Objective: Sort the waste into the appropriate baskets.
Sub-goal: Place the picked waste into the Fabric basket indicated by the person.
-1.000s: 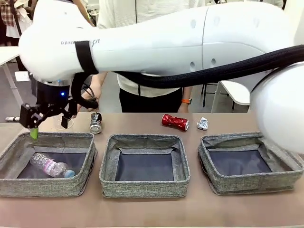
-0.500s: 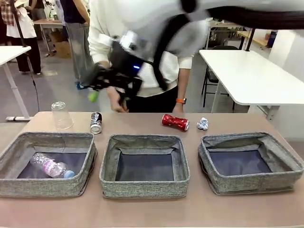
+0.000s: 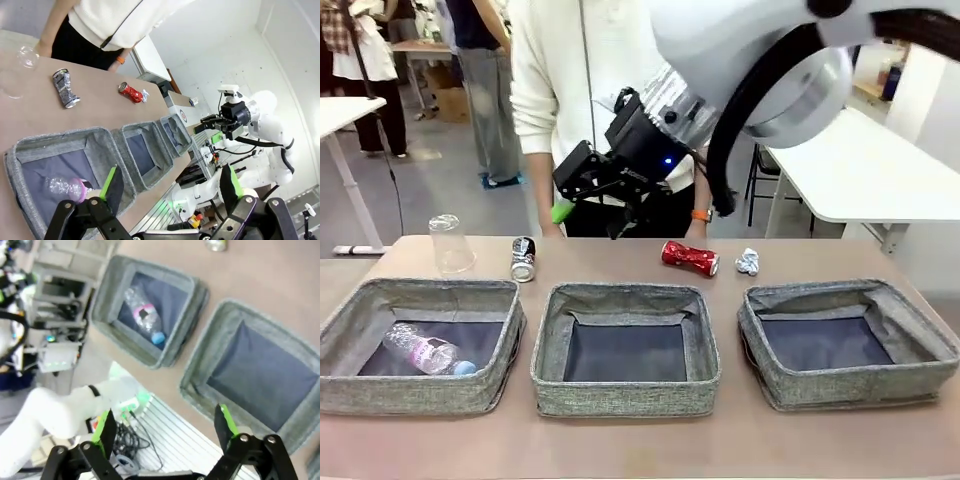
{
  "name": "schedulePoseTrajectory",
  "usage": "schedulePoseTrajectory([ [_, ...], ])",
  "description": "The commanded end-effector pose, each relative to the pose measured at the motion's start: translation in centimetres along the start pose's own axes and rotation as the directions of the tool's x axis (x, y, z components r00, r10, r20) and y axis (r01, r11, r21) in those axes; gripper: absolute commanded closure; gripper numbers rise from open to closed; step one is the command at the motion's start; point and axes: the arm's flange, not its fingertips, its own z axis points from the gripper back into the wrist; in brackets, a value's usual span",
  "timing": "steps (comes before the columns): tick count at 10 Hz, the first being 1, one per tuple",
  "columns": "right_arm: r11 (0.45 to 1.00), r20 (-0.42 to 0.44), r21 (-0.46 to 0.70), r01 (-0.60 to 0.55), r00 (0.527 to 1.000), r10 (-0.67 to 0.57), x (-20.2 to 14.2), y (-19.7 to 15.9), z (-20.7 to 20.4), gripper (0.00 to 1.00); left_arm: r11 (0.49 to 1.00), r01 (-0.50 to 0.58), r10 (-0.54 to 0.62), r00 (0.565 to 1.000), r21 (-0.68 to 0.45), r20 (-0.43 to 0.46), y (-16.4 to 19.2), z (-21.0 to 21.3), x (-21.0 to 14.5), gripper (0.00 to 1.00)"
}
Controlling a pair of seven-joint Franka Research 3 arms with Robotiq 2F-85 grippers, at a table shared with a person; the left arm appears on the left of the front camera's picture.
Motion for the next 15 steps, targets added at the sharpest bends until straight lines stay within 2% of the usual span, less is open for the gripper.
schedulePoseTrajectory([
  [1,0.994,0.026,0.032,0.103,0.994,-0.103,-0.4,-2.3,1.2,0.00,1.000,0.018,-0.018,1.000,-0.018,0.014,-0.1,0.0,0.1,0.00],
  [2,0.966,0.069,0.207,0.153,0.983,-0.171,-0.6,-4.5,4.0,0.00,1.000,0.018,-0.018,1.000,-0.018,0.014,-0.1,0.0,0.1,0.00],
  [3,0.914,0.110,0.328,0.237,0.952,-0.286,-2.3,-8.5,8.2,0.00,1.000,0.018,-0.018,1.000,-0.018,0.014,-0.1,0.0,0.1,0.00],
  [4,0.865,0.114,0.409,0.291,0.924,-0.365,-5.4,-12.5,12.0,0.00,1.000,0.018,-0.018,1.000,-0.018,0.014,-0.1,0.0,0.1,0.00],
  [5,0.774,0.106,0.591,0.227,0.929,-0.353,-9.1,-16.2,15.2,0.00,1.000,0.018,-0.018,1.000,-0.018,0.014,-0.1,0.0,0.1,0.00],
  [6,0.639,0.088,0.756,0.144,0.944,-0.317,-13.2,-20.5,17.8,0.00,1.000,0.018,-0.018,1.000,-0.018,0.014,-0.1,0.0,0.1,0.00],
  [7,0.605,0.092,0.782,0.146,0.934,-0.344,-16.1,-24.3,18.9,0.00,1.000,0.018,-0.018,1.000,-0.018,0.014,-0.1,0.0,0.1,0.00],
  [8,0.590,0.082,0.782,0.201,0.906,-0.416,-18.4,-27.4,19.3,0.00,1.000,0.018,-0.018,1.000,-0.018,0.014,-0.1,0.0,0.1,0.00],
  [9,0.564,0.115,0.806,0.178,0.888,-0.444,-20.8,-29.9,19.6,0.00,1.000,0.018,-0.018,1.000,-0.018,0.014,-0.1,0.0,0.1,0.00],
  [10,0.552,0.138,0.805,0.218,0.836,-0.532,-23.4,-32.3,19.3,0.00,1.000,0.018,-0.018,1.000,-0.018,0.014,-0.1,0.0,0.1,0.00],
  [12,0.568,0.214,0.806,0.168,0.811,-0.544,-28.8,-34.3,16.7,0.00,1.000,0.018,-0.018,1.000,-0.018,0.014,-0.1,0.0,0.1,0.00],
  [13,0.569,0.251,0.807,0.159,0.779,-0.574,-31.3,-34.5,15.4,0.00,1.000,0.018,-0.018,1.000,-0.018,0.014,-0.1,0.0,0.1,0.00],
  [14,0.631,0.361,0.764,0.138,0.719,-0.594,-32.3,-33.9,14.6,0.00,1.000,0.018,-0.018,1.000,-0.018,0.014,-0.1,0.0,0.1,0.00],
  [15,0.548,0.199,0.811,0.206,0.783,-0.589,-26.4,-38.5,20.8,0.00,1.000,0.018,-0.018,1.000,-0.018,0.014,-0.1,0.0,0.1,0.00],
])
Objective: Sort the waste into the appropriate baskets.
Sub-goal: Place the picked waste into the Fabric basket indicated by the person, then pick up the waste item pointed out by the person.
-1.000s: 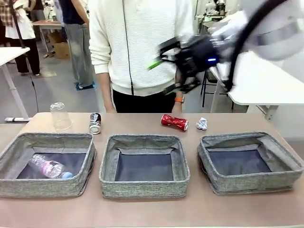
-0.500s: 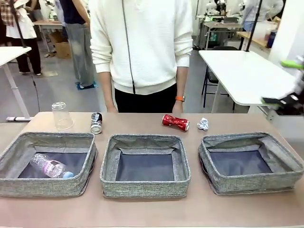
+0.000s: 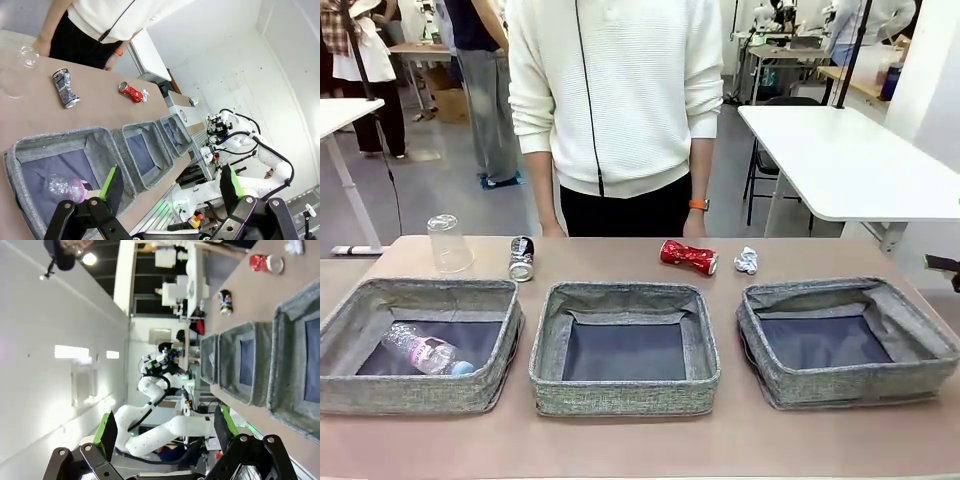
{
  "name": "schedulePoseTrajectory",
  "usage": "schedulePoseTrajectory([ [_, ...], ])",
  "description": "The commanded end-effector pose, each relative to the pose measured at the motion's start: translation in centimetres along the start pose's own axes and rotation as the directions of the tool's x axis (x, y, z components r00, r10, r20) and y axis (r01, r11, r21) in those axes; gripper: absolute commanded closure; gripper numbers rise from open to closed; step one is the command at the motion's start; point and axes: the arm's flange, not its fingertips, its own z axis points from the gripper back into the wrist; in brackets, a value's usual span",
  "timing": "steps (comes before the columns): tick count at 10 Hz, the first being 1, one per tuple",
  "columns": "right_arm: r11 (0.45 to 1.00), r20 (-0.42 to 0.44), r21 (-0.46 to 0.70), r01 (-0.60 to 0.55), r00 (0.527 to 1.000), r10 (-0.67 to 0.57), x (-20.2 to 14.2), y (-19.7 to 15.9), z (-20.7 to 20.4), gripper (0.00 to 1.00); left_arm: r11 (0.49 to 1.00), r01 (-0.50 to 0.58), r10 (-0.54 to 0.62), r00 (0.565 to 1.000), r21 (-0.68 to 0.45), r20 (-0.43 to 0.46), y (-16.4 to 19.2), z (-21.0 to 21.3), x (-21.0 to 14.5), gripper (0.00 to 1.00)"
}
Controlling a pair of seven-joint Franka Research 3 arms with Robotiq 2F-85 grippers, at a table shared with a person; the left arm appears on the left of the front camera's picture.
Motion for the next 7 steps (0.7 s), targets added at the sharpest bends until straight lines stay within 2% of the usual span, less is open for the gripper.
schedulePoseTrajectory([
  [1,0.999,-0.062,0.004,0.035,0.997,-0.035,-0.17,1.13,-1.83,0.00,1.000,0.018,-0.018,1.000,-0.019,0.013,-0.14,-0.05,0.14,0.00],
  [7,0.999,-0.062,0.004,0.035,0.997,-0.035,-0.17,1.13,-1.83,0.00,1.000,0.018,-0.018,1.000,-0.019,0.013,-0.14,-0.05,0.14,0.00],
])
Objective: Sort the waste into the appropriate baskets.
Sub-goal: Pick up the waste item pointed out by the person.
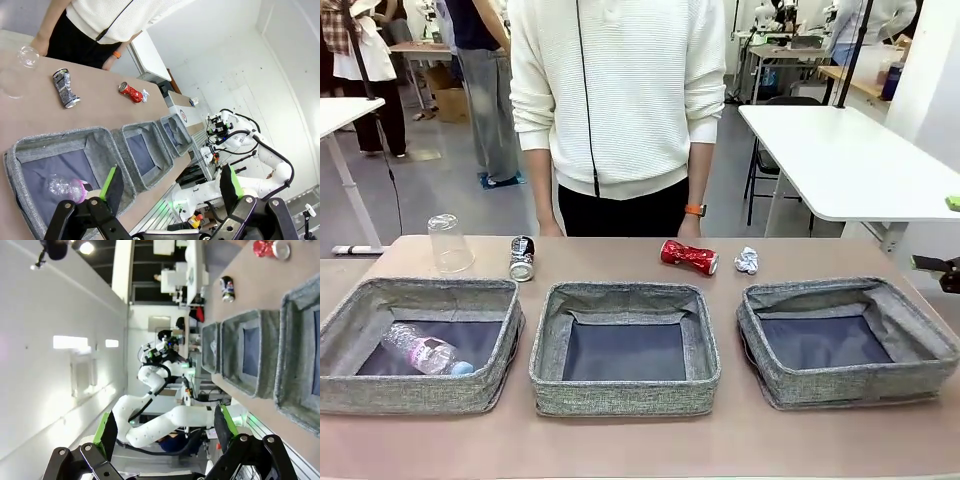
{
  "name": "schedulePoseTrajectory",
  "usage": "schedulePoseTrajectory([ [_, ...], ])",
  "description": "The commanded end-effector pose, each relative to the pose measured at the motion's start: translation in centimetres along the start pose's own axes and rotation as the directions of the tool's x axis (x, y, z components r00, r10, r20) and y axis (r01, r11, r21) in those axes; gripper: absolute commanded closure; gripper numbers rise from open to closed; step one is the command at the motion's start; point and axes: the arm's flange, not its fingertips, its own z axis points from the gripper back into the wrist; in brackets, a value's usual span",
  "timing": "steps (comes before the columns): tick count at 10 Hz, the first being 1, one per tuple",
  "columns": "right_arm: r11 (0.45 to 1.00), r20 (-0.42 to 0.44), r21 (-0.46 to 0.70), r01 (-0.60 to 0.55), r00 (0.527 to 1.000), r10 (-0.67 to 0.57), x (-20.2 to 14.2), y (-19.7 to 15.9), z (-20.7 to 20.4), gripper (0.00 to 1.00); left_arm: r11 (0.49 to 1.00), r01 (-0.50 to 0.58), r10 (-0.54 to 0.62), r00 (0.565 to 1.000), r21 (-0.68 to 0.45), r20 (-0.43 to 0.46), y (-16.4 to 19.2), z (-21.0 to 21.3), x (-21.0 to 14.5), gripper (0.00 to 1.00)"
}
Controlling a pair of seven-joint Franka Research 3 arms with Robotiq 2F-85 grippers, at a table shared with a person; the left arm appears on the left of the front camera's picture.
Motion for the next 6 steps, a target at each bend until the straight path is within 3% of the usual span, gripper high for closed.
schedulePoseTrajectory([
  [1,1.000,0.001,0.008,0.023,1.000,-0.023,-0.05,0.81,-0.08,0.00,1.000,0.019,-0.018,1.000,-0.019,0.013,-0.14,-0.04,0.13,0.00],
  [6,1.000,0.001,0.008,0.023,1.000,-0.023,-0.05,0.81,-0.08,0.00,1.000,0.019,-0.018,1.000,-0.019,0.013,-0.14,-0.04,0.13,0.00],
])
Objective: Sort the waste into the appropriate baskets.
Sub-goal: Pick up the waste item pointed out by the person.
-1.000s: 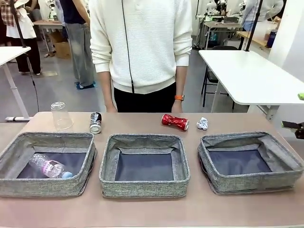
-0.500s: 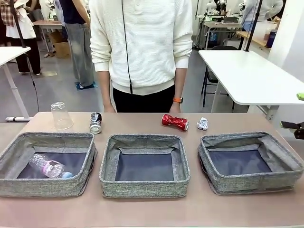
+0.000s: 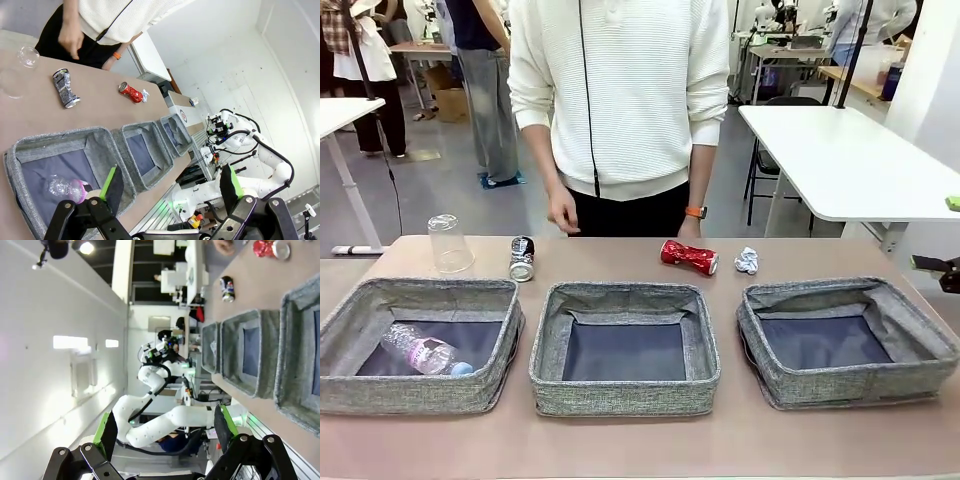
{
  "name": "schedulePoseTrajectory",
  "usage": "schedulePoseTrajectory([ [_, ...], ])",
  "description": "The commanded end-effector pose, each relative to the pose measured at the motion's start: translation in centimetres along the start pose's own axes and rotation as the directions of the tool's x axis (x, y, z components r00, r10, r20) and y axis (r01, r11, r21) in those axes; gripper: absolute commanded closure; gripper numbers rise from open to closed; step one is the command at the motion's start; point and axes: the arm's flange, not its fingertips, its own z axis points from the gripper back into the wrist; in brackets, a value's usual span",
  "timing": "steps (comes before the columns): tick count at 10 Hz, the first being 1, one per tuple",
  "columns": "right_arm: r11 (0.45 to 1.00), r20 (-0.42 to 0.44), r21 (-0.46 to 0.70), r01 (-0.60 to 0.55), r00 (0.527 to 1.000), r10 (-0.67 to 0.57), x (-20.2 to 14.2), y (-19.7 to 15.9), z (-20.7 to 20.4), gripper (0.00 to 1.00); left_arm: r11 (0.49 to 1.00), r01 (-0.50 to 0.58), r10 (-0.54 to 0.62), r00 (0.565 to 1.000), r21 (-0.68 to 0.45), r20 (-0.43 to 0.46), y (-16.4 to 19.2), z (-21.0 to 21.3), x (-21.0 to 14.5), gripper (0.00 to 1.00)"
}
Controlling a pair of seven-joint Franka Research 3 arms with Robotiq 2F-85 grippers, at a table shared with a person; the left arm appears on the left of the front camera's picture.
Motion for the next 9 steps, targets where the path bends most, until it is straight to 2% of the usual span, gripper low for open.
schedulePoseTrajectory([
  [1,1.000,0.001,0.008,0.023,1.000,-0.023,-0.05,0.81,-0.08,0.00,1.000,0.018,-0.018,1.000,-0.019,0.013,-0.14,-0.04,0.13,0.00],
  [8,1.000,0.001,0.008,0.023,1.000,-0.023,-0.05,0.81,-0.08,0.00,1.000,0.000,0.000,1.000,0.000,0.000,0.00,0.00,0.00,0.00],
  [9,1.000,0.001,0.008,0.023,1.000,-0.023,-0.05,0.81,-0.08,0.00,0.981,0.142,-0.149,0.988,-0.132,-0.047,0.19,-0.26,0.80,0.00],
])
